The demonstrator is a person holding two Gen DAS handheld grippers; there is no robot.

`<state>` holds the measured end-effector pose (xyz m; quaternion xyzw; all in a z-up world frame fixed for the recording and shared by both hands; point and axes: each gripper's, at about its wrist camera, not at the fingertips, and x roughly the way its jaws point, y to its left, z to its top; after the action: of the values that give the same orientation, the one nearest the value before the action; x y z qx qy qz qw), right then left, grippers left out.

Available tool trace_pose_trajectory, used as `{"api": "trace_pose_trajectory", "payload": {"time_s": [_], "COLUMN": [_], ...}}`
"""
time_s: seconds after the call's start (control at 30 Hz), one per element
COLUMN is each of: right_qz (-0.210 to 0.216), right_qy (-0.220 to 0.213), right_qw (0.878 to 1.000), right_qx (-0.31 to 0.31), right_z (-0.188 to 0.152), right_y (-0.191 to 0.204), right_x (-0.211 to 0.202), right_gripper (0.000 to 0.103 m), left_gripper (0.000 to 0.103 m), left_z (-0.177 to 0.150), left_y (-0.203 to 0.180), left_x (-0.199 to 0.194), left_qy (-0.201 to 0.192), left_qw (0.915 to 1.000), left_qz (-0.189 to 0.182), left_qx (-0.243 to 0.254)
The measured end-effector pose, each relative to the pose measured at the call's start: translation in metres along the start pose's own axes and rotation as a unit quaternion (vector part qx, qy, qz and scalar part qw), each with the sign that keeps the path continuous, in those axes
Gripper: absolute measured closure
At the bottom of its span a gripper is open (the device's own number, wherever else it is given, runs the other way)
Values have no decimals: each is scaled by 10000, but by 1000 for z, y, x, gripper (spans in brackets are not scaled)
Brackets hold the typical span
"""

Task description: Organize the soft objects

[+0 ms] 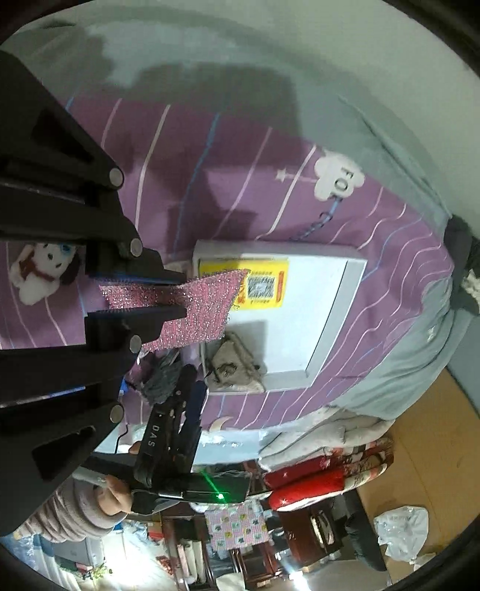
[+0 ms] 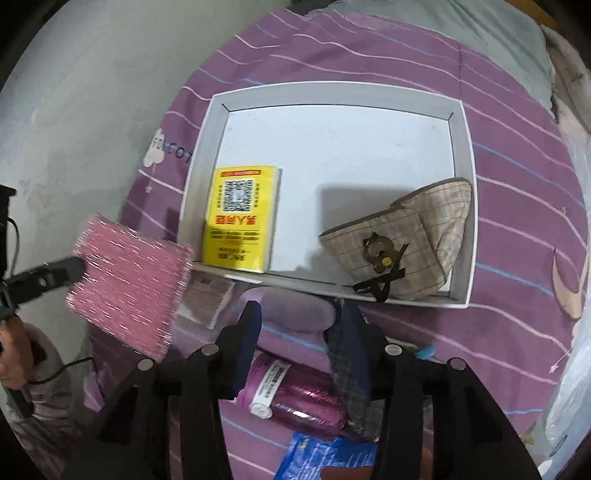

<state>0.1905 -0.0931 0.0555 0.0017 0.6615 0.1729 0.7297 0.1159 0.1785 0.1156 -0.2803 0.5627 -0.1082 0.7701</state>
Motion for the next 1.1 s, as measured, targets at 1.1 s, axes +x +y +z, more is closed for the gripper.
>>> {"api": "trace_pose_trajectory", "payload": {"time_s": [1.1], "right_qz": [574], "right_qy": [-579], "right_qw": [9962], "right_qx": [295], "right_z": [-7], "right_y": [35], "right_x": [-18], "right_gripper": [82], "left_gripper": [91], "left_z": [-7], "left_y": [9], "left_x": [6], "left_qy": [-74], "left_qw": [9990], "left_qz": [271], "left_qx": [337]}}
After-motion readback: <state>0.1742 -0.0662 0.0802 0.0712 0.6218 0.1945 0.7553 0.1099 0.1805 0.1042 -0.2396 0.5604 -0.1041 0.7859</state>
